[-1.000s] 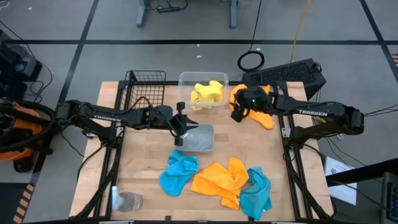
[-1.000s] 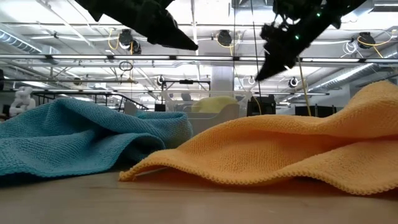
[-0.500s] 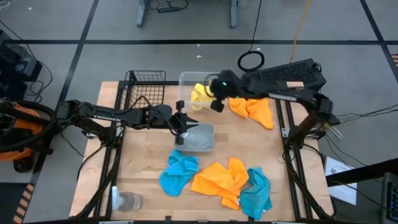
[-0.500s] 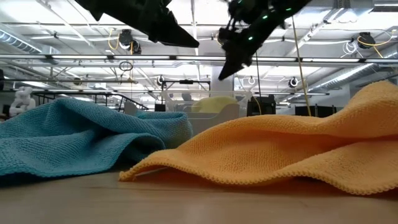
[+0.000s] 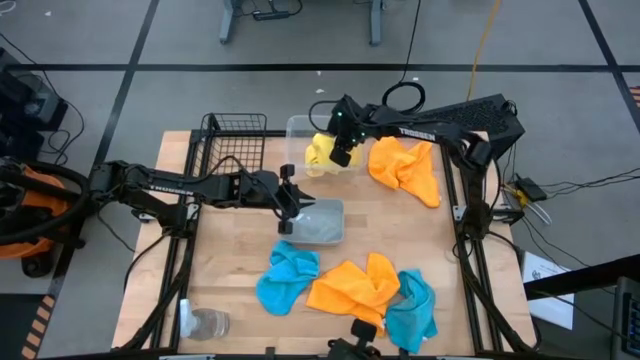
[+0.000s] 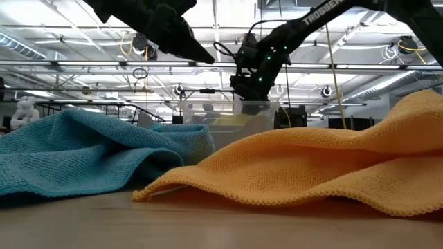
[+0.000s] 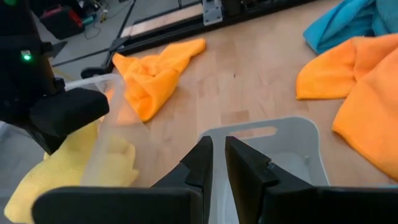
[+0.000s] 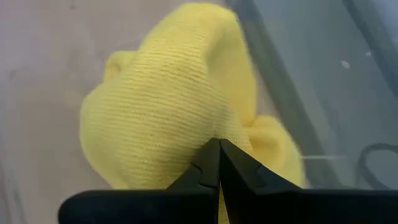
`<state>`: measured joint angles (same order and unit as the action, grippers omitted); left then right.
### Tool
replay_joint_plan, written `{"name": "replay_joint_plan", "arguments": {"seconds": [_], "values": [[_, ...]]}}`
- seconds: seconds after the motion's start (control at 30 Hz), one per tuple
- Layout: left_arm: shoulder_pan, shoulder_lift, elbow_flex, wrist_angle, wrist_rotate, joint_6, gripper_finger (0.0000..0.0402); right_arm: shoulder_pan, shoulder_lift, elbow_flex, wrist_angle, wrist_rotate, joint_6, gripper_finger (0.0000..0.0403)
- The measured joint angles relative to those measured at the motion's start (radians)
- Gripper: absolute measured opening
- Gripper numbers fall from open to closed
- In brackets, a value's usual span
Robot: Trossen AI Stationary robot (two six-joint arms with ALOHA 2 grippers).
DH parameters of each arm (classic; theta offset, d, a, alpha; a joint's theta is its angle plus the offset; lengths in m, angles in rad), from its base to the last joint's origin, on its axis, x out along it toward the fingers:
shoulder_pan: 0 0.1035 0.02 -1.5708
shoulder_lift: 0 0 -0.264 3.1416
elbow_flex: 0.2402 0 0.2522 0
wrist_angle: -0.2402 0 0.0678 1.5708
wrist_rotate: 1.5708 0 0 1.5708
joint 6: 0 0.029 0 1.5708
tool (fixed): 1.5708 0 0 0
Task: Sort microfiber towel by color & place in baskets
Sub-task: Put the yellow microfiber cloth into the transparent bin, then put the top orange microfiber cloth into the gray bin
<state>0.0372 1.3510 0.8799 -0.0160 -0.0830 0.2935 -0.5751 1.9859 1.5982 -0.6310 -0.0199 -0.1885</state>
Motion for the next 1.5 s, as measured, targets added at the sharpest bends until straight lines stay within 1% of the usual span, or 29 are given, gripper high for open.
{"name": "replay_joint_plan", "arguments": {"seconds": [0.17,0.23,0.4,0.53,0.6,0.8,1.0,1.03,1.17,1.27,1.43,1.5], "values": [[0.000,0.000,0.000,-0.022,0.000,0.000,0.0052,0.000,-0.011,-0.001,-0.001,0.001,-0.012,0.0001],[0.000,0.000,0.000,-0.024,0.000,0.000,0.0052,0.000,-0.042,-0.004,-0.016,0.023,-0.020,0.0001],[0.000,0.000,0.000,-0.018,0.000,0.000,0.0052,0.003,-0.162,-0.002,-0.047,0.022,0.010,0.0001],[0.000,0.000,0.000,-0.008,0.000,0.000,0.0052,0.019,-0.183,-0.003,-0.072,0.001,0.041,0.0000],[0.000,0.000,0.000,-0.006,0.000,0.000,0.0052,0.029,-0.180,-0.003,-0.071,-0.031,0.043,0.0000],[0.000,0.000,0.000,-0.005,0.000,-0.001,0.0052,0.057,-0.086,-0.004,-0.030,-0.034,0.043,0.0000],[0.000,0.000,0.000,-0.005,0.000,-0.001,0.0052,0.046,-0.006,-0.003,0.012,-0.037,0.048,0.0000],[0.000,0.000,0.000,-0.007,0.000,-0.001,0.0052,0.043,0.000,-0.004,0.003,-0.048,0.052,0.0000],[0.000,0.000,0.000,-0.020,0.000,-0.001,0.0052,0.037,-0.007,-0.003,-0.001,-0.037,0.050,0.0000],[0.000,0.000,0.000,-0.022,0.000,-0.001,0.0052,0.038,-0.043,-0.004,-0.004,-0.031,0.058,0.0000],[0.000,0.001,0.000,-0.022,0.000,-0.001,0.0052,0.058,-0.149,-0.004,-0.012,-0.030,0.072,0.0000],[0.000,0.001,0.000,-0.022,0.000,-0.001,0.0052,0.070,-0.198,-0.004,-0.041,-0.030,0.073,0.0000]]}}
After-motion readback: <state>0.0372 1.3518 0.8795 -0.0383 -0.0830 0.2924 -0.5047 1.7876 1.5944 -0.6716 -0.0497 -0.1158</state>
